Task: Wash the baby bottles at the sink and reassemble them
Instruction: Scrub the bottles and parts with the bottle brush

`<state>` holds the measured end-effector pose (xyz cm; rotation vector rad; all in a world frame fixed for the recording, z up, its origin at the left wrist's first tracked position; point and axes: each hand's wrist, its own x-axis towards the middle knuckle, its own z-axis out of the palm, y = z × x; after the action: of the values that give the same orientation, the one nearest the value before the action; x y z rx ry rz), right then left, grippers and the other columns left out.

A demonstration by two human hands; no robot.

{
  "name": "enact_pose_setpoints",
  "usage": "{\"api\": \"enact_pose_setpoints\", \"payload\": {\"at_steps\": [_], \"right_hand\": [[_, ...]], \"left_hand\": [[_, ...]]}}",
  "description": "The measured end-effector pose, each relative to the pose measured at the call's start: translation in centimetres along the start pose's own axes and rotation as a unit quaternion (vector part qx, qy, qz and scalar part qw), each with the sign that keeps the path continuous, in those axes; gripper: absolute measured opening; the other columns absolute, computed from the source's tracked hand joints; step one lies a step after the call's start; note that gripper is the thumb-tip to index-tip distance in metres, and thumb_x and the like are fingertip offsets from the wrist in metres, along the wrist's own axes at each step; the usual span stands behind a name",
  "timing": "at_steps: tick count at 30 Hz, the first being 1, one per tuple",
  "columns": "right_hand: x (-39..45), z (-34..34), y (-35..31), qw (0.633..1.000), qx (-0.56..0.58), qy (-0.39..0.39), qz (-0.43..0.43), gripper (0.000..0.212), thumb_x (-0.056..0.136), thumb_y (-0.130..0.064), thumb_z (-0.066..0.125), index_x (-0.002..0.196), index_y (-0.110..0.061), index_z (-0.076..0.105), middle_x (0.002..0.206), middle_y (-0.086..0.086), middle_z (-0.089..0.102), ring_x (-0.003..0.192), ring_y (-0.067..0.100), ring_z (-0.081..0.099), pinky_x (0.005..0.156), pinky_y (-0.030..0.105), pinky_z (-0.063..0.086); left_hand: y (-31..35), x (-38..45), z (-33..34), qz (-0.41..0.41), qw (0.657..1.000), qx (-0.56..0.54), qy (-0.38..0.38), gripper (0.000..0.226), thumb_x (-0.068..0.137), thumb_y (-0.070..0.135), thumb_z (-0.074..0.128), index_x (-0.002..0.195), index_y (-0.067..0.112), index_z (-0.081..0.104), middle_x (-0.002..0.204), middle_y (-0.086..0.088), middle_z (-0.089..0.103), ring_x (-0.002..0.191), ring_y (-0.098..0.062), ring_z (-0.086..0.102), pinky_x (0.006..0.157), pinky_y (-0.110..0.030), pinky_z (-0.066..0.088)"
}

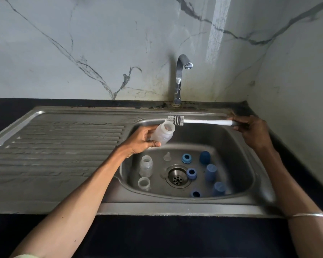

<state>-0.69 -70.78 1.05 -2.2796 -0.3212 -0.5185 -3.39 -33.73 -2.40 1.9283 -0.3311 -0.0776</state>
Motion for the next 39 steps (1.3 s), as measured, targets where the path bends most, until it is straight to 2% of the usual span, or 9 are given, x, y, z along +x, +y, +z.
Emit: {"api": "enact_pose_setpoints", "payload": {"at_steps": [2, 5, 9, 11, 17, 22, 27, 33, 39], "right_hand": [[-0.2, 0.4, -0.6, 1.0, -0.02, -0.001, -0.016, 0.044, 0.082, 0.004, 0.069, 0.107, -0.032, 0.071, 0.106, 0.004, 0.071, 0.105, 0.018, 0.064, 0.094, 0.0, 0.033], [0.1, 1.4, -1.4, 1.0, -0.023, -0.009, -0.003, 0.035, 0.086, 0.0, 0.068, 0.12, -0.009, 0.068, 0.12, 0.006, 0.067, 0.115, 0.011, 0.057, 0.098, 0.011, 0.036], [-0.7, 0.4, -2.5, 0.999, 0.034, 0.026, -0.002, 0.035, 0.089, 0.002, 0.063, 0.12, -0.014, 0.066, 0.109, -0.006, 0.064, 0.103, 0.008, 0.059, 0.081, -0.005, 0.036], [-0.8, 0.2, -2.8, 0.999, 0.031, 0.036, -0.016, 0.037, 0.088, 0.005, 0.063, 0.118, -0.016, 0.065, 0.108, -0.006, 0.064, 0.101, 0.01, 0.061, 0.08, -0.005, 0.037], [-0.7, 2.8, -3.8, 0.998, -0.056, 0.006, -0.014, 0.035, 0.087, 0.005, 0.066, 0.12, -0.004, 0.066, 0.123, 0.014, 0.065, 0.118, 0.026, 0.059, 0.097, 0.022, 0.037], [-0.4, 1.3, -2.4, 0.999, -0.032, 0.013, -0.008, 0.035, 0.086, -0.004, 0.071, 0.12, -0.014, 0.069, 0.121, 0.004, 0.068, 0.117, 0.016, 0.062, 0.105, 0.038, 0.047], [-0.6, 1.9, -2.7, 0.999, -0.049, 0.001, 0.009, 0.035, 0.088, -0.009, 0.07, 0.121, -0.021, 0.068, 0.12, 0.001, 0.068, 0.113, 0.015, 0.063, 0.1, 0.038, 0.051], [-0.7, 2.8, -3.6, 0.997, -0.08, 0.01, -0.005, 0.04, 0.086, 0.002, 0.068, 0.124, -0.011, 0.065, 0.126, 0.009, 0.065, 0.12, 0.023, 0.058, 0.101, 0.023, 0.036], [-0.5, 1.6, -2.8, 0.999, -0.039, -0.001, 0.004, 0.035, 0.088, -0.006, 0.068, 0.122, -0.016, 0.068, 0.121, 0.005, 0.068, 0.116, 0.018, 0.062, 0.104, 0.039, 0.049]], "left_hand": [[0.0, 0.0, 0.2, 0.001, 1.0, 0.001, 0.004, 0.074, 0.074, -0.009, 0.08, 0.14, 0.006, 0.053, 0.136, -0.005, 0.062, 0.126, -0.014, 0.058, 0.112, -0.037, 0.043], [0.2, -0.1, -0.1, 0.007, 0.999, -0.021, 0.028, 0.069, 0.076, -0.009, 0.078, 0.137, 0.013, 0.055, 0.131, -0.002, 0.065, 0.121, -0.012, 0.062, 0.108, -0.033, 0.046], [0.3, -0.1, -0.7, 0.002, 0.997, -0.046, 0.054, 0.061, 0.078, -0.01, 0.076, 0.129, 0.018, 0.058, 0.12, 0.008, 0.068, 0.113, -0.006, 0.065, 0.104, -0.028, 0.047], [0.1, 0.0, -0.8, -0.003, 0.997, -0.046, 0.067, 0.06, 0.079, -0.01, 0.075, 0.13, 0.018, 0.058, 0.119, 0.008, 0.069, 0.112, -0.006, 0.065, 0.105, -0.03, 0.047], [0.0, 0.2, -0.6, -0.02, 0.996, -0.041, 0.08, 0.054, 0.081, -0.003, 0.077, 0.129, 0.017, 0.061, 0.12, 0.0, 0.071, 0.114, -0.015, 0.066, 0.107, -0.038, 0.048], [0.0, 0.3, -1.0, -0.021, 0.994, -0.047, 0.094, 0.059, 0.081, -0.003, 0.076, 0.135, 0.013, 0.058, 0.122, 0.0, 0.07, 0.115, -0.015, 0.066, 0.106, -0.038, 0.048], [-0.2, 0.3, -0.9, -0.017, 0.994, -0.046, 0.094, 0.057, 0.079, -0.001, 0.078, 0.13, 0.017, 0.06, 0.122, -0.002, 0.07, 0.115, -0.016, 0.066, 0.107, -0.041, 0.048], [-0.1, 0.5, -0.4, -0.007, 0.995, -0.049, 0.09, 0.055, 0.079, -0.003, 0.078, 0.124, 0.024, 0.06, 0.118, 0.0, 0.071, 0.114, -0.017, 0.067, 0.106, -0.038, 0.048], [-0.4, 0.6, -1.1, -0.002, 0.993, -0.072, 0.098, 0.057, 0.081, 0.001, 0.077, 0.133, 0.017, 0.06, 0.122, 0.0, 0.07, 0.115, -0.017, 0.066, 0.105, -0.04, 0.049]]}}
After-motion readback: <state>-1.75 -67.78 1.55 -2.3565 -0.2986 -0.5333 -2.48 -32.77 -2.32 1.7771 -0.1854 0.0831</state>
